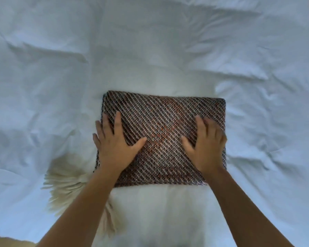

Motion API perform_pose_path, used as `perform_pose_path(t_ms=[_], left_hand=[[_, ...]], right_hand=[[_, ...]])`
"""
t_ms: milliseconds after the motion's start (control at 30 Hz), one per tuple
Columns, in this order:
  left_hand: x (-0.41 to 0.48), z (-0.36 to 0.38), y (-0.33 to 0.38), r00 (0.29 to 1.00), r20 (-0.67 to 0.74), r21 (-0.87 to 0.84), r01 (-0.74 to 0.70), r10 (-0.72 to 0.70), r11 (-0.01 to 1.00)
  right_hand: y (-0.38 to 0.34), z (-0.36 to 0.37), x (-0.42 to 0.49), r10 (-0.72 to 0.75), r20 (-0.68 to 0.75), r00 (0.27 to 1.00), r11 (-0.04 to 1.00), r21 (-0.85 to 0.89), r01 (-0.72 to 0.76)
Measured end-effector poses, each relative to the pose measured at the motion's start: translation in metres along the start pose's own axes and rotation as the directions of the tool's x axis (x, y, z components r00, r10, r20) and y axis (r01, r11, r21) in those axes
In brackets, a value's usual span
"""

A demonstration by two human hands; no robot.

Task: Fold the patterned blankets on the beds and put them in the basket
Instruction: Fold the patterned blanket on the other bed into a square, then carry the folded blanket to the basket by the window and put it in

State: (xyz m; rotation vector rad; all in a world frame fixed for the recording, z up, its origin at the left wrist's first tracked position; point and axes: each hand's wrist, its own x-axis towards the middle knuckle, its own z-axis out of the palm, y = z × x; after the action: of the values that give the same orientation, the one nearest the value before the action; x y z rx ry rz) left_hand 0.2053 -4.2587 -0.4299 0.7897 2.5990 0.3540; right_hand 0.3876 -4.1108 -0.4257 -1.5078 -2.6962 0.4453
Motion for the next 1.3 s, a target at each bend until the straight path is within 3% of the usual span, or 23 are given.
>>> perform_pose_path(t_ms=[33,100,167,233,333,600,767,867,1000,1100,1200,1300], left_hand=[[0.006,-0.008,-0.009,0.993,0.010,-0.135,0.120,-0.120,0.983],[0.020,-0.019,-0.023,0.941,0.163,-0.324,0.334,-0.296,0.885],[0.028,-0.023,-0.028,0.895,0.301,-0.430,0.437,-0.331,0.790],[0.025,-0.027,-0.026,0.862,0.410,-0.522,0.491,-0.300,0.697],[0.011,-0.031,-0.022,0.888,0.385,-0.559,0.442,-0.252,0.702],[-0.066,-0.085,-0.001,0.979,0.184,-0.618,0.186,-0.090,0.764],[-0.150,-0.123,0.019,0.971,0.198,-0.647,0.025,0.136,0.762],[-0.208,-0.136,0.043,0.931,0.228,-0.648,-0.073,0.285,0.758],[-0.288,-0.128,0.073,0.822,0.315,-0.667,-0.165,0.475,0.727],[-0.350,-0.113,0.090,0.727,0.369,-0.675,-0.218,0.579,0.704],[-0.425,-0.095,0.104,0.606,0.437,-0.665,-0.280,0.665,0.692],[-0.502,-0.075,0.110,0.482,0.489,-0.667,-0.331,0.727,0.668]], right_hand=[[0.012,-0.007,0.002,0.126,-0.074,0.989,0.991,0.057,-0.122],[0.031,-0.014,0.004,0.355,0.038,0.934,0.915,0.193,-0.355],[0.037,-0.012,0.003,0.419,0.213,0.883,0.828,0.308,-0.468],[0.034,-0.011,0.002,0.418,0.286,0.862,0.760,0.410,-0.504],[0.026,-0.016,-0.009,0.435,0.347,0.831,0.629,0.543,-0.556],[0.008,-0.088,-0.099,0.477,0.077,0.876,0.715,0.545,-0.438],[0.013,-0.144,-0.214,0.592,-0.057,0.804,0.659,0.608,-0.443],[0.029,-0.173,-0.293,0.696,-0.120,0.708,0.593,0.652,-0.473],[0.058,-0.199,-0.406,0.827,-0.159,0.539,0.460,0.741,-0.488],[0.077,-0.209,-0.497,0.914,-0.144,0.379,0.320,0.829,-0.459],[0.087,-0.212,-0.596,0.985,-0.065,0.157,0.116,0.932,-0.343],[0.087,-0.208,-0.695,1.000,0.012,0.026,-0.006,0.972,-0.233]])
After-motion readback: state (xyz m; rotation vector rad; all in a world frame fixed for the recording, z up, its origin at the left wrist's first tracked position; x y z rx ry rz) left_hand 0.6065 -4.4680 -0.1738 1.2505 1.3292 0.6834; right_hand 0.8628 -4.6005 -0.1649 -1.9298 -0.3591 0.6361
